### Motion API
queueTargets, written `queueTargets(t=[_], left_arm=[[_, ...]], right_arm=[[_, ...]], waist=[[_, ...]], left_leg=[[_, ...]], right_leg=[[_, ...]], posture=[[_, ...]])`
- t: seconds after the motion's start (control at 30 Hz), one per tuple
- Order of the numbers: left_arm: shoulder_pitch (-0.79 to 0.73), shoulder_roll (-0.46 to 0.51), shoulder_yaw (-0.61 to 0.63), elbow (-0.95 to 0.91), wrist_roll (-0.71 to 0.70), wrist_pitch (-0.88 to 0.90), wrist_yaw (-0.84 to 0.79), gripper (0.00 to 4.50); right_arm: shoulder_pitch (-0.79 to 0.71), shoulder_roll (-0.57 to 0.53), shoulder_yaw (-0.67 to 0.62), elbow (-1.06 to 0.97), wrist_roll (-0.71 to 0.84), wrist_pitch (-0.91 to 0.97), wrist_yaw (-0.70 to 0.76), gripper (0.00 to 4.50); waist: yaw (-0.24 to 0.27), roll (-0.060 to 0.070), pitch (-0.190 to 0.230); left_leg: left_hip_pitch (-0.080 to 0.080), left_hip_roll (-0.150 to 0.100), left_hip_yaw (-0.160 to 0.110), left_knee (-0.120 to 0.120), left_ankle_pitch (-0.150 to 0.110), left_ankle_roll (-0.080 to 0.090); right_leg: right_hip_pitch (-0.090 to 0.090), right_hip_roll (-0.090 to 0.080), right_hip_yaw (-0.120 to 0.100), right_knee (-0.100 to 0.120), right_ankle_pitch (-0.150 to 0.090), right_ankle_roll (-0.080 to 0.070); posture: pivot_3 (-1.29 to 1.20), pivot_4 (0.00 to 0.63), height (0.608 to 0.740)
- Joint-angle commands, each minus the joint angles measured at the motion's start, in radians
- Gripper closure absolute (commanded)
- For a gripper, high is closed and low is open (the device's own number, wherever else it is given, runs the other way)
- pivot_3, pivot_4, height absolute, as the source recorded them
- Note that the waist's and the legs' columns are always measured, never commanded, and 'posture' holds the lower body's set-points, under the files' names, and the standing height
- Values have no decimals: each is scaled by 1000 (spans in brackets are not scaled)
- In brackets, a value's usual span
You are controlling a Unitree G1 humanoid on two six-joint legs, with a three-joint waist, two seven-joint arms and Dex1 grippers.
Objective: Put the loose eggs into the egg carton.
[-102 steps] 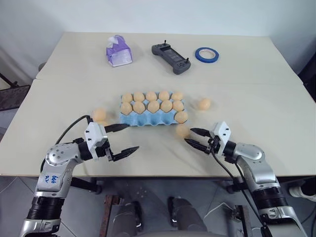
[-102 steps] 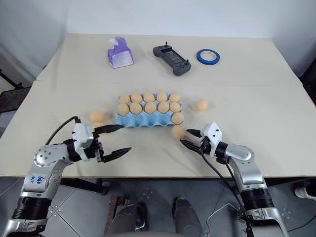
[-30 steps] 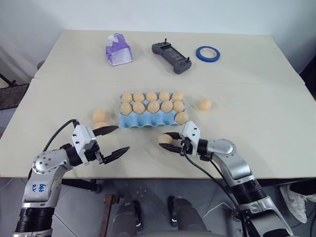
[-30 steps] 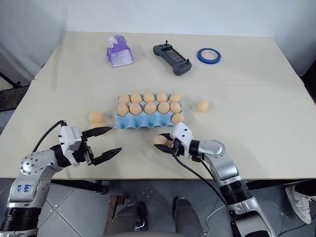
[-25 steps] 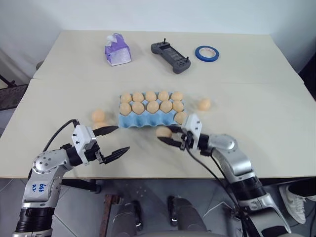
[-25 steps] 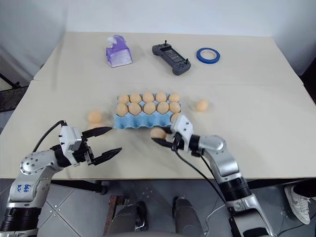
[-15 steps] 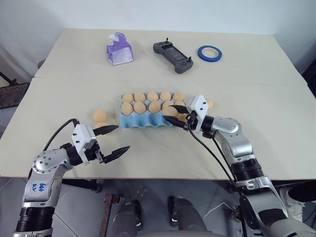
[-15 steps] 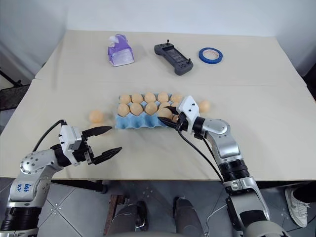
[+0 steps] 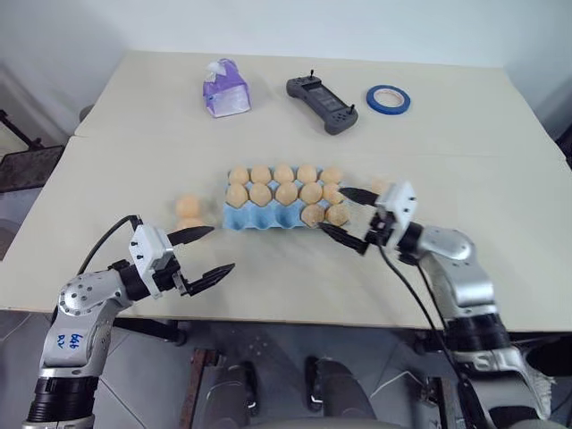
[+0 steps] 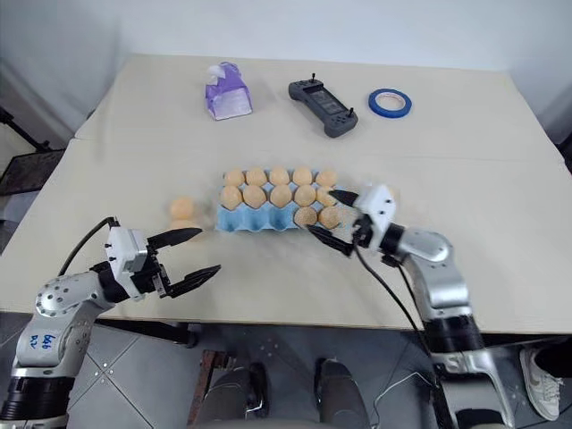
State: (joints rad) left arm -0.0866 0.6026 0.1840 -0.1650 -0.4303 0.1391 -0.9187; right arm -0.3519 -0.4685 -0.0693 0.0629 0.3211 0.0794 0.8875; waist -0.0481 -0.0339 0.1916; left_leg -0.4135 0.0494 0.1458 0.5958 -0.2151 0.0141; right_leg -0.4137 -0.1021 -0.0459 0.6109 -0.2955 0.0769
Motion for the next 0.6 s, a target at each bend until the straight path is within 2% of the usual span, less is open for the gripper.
queueTargets(t=[0.03,0.2,0.33,0.53,0.6], left_arm=[[-45,-7,-20,-41,-34,16,-7,0],[-84,-27,-52,-13,-29,17,-19,0],[-115,-32,-70,13,-27,19,-35,0],[-132,-34,-77,27,-23,15,-39,0],[-115,-37,-69,17,-24,14,-28,0]], right_arm=[[93,-30,-125,-54,40,-20,-56,78],[175,-26,-213,8,25,-79,-131,78],[202,-19,-219,71,9,-120,-157,78],[141,-12,-176,124,-1,-154,-150,78],[51,-7,-148,175,-11,-123,-158,78]], waist=[[4,0,0],[4,1,0],[1,1,0],[-9,1,0],[-10,1,0]], left_leg=[[0,0,0,0,0,0],[2,0,2,0,0,0],[4,1,1,1,1,0],[4,1,2,3,1,0],[4,1,2,3,1,0]], right_leg=[[0,0,0,0,0,0],[1,2,-1,1,0,0],[2,3,-3,2,0,0],[3,3,-3,3,0,1],[3,3,-4,5,0,1]], posture=[[0,150,740],[0,150,740],[0,150,740],[0,150,740],[0,150,740]])
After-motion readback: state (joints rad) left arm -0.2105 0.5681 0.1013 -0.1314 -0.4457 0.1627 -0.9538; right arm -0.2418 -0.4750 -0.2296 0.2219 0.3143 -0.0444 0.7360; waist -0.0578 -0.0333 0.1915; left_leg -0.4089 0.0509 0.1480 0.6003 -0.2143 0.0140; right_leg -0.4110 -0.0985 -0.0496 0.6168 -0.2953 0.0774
